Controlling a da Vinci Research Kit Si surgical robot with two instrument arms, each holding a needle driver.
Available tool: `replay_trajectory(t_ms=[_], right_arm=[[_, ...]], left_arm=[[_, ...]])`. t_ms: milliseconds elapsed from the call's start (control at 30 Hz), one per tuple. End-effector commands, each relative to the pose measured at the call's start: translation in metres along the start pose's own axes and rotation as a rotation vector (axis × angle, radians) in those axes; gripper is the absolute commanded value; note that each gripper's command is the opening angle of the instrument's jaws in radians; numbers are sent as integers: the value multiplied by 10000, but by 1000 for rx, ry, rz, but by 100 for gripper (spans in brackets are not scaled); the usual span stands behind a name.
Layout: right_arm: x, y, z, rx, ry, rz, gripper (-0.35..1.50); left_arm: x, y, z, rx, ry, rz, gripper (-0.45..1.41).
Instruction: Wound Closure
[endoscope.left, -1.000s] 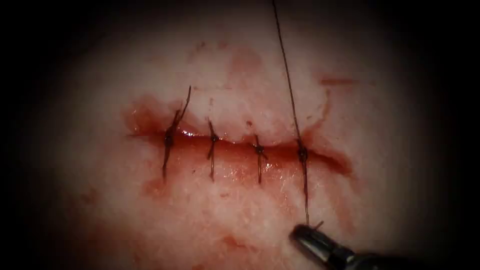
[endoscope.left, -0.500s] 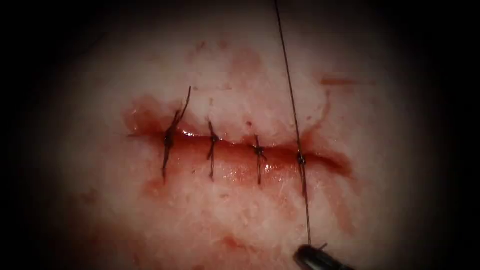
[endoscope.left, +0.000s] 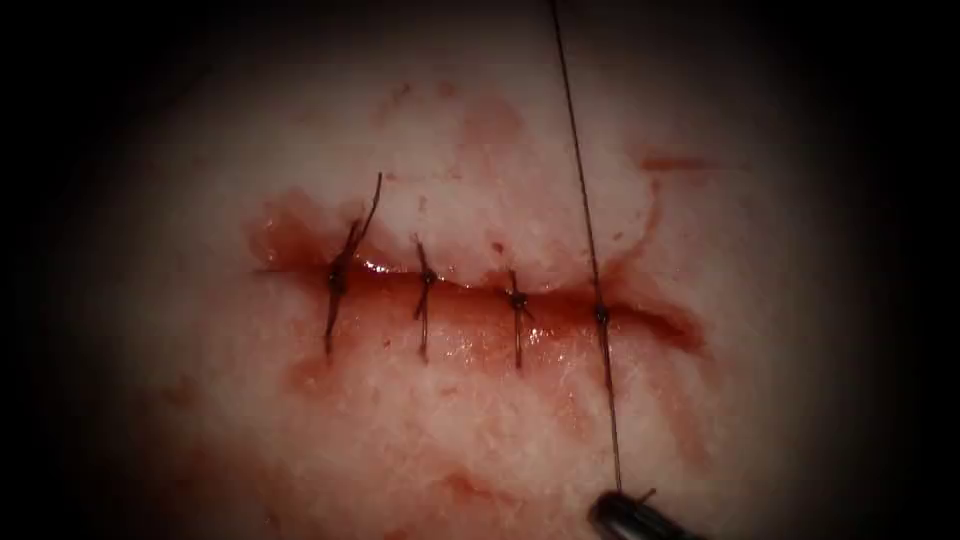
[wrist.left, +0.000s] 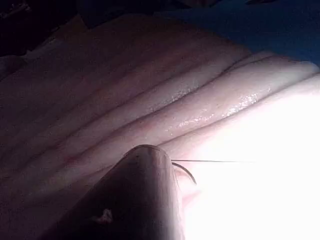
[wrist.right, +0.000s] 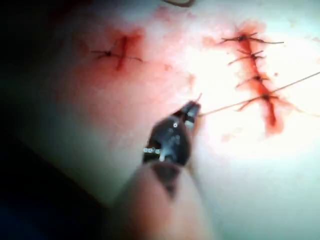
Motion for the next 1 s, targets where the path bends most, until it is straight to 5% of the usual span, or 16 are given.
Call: replay_trajectory(t_ms=[33,100,133,200,367,600,733,1000], right_arm=[[-2,-7,12,5,0,9,-35],[4,-10,17,77,-9,3,-23],[16,-12,16,167,-17,-3,81],[31,-11,7,190,-2,-10,120],[83,2,-42,305,9,-35,126],[128,67,-84,311,-56,-9,125],[143,97,-42,292,-53,-1,131],[119,118,32,317,-26,-17,140]], left_arm=[[6,0,1,1,3,1,-45],[7,8,-9,-23,34,-5,-45],[7,15,-24,-22,55,-13,-45],[9,27,-44,-29,73,-16,-45],[19,69,-122,-42,142,-12,-45],[50,144,-224,-49,263,5,-45],[57,165,-285,-57,313,-3,-45],[69,174,-350,-37,366,15,-45]])
